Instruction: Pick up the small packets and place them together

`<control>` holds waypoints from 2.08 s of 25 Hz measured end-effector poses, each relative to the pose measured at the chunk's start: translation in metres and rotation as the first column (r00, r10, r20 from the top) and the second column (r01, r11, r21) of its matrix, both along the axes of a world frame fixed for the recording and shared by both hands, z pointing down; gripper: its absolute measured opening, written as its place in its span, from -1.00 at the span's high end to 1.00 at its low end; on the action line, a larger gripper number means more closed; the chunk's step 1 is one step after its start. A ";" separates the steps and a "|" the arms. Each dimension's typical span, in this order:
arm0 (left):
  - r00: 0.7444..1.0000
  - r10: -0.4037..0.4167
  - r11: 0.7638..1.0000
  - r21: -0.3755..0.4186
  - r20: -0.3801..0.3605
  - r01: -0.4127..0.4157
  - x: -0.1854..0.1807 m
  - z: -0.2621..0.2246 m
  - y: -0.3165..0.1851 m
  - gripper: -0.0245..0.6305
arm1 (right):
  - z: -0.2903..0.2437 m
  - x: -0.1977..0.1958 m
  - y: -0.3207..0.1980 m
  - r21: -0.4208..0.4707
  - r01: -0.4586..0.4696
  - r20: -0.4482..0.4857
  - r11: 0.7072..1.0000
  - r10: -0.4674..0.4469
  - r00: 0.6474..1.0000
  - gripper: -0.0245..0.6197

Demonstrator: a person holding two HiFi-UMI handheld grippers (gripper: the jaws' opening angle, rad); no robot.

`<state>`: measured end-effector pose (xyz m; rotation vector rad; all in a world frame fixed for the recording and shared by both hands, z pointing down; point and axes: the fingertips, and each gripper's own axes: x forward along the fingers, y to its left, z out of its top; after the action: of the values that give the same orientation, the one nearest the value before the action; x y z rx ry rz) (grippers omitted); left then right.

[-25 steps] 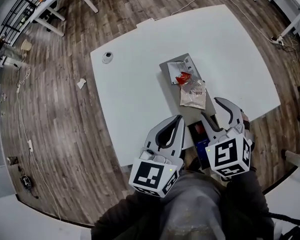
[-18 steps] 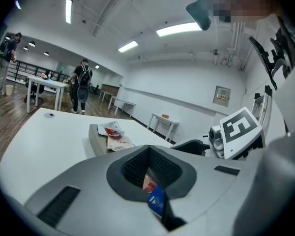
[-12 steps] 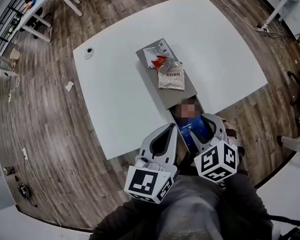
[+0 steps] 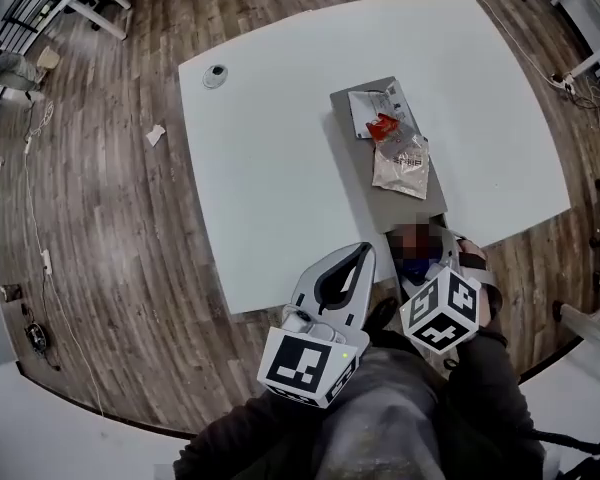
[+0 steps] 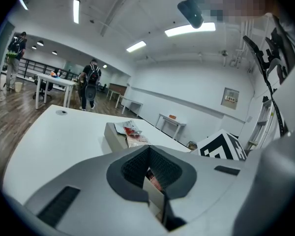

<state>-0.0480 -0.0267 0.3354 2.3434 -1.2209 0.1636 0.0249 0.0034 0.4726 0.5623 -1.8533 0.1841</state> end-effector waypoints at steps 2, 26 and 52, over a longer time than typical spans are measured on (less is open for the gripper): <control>1.000 -0.011 1.000 -0.011 -0.004 0.011 -0.003 0.005 -0.005 0.94 | 0.001 0.000 -0.001 -0.026 0.004 -0.005 1.000 -0.004 1.000 -0.06; 0.999 0.031 0.997 0.072 0.012 -0.032 0.036 -0.030 0.030 0.94 | -0.068 0.025 0.022 0.224 -0.073 0.061 0.972 0.061 0.996 0.81; 0.996 -0.062 0.993 0.103 0.063 0.055 -0.012 -0.044 -0.044 0.94 | -0.120 -0.010 -0.102 0.381 -0.125 0.203 0.916 0.049 0.978 0.80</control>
<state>-0.0599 -0.0708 0.2918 2.4029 -1.3576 0.1647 0.0145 -0.0986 0.3524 0.9337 -2.0662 -0.0836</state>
